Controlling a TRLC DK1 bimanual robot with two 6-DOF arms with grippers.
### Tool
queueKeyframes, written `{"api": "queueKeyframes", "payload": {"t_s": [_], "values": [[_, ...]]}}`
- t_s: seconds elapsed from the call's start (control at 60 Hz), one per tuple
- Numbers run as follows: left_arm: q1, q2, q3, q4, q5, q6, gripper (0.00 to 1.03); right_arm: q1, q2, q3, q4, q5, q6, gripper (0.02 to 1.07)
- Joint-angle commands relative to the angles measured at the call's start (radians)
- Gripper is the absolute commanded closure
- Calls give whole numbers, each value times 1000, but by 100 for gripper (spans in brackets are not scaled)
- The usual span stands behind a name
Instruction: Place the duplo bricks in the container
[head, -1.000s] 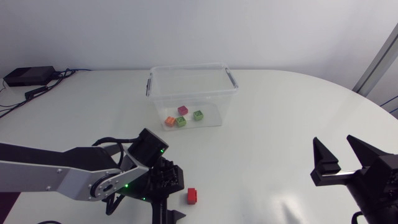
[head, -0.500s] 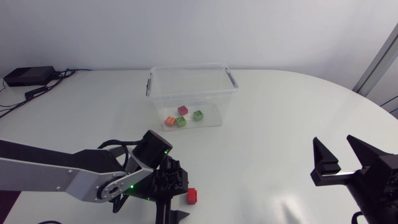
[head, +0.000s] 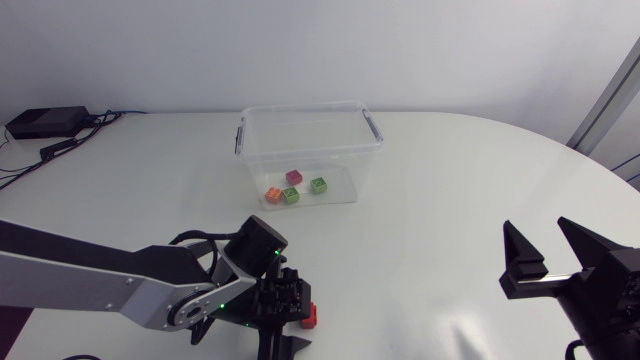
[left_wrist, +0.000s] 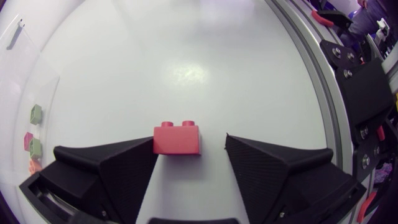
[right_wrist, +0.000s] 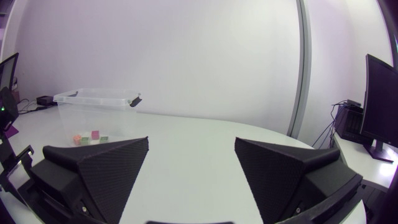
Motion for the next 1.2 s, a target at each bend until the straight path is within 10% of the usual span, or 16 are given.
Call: {"api": "queueKeyframes", "payload": {"t_s": [0.0,0.483,0.75,1.183], "values": [[2,48,33,41,6,-5,71,-7,-8,-20,6,-5,-21,7],[82,-142,-6,-48,-48,-11,74,-7,-8,-20,6,-7,-21,7],[274,-391,92,-194,-100,-5,74,-7,-8,-20,6,-7,-21,7],[427,-131,434,27,-226,-223,74,-7,-8,-20,6,-5,-21,7]]}}
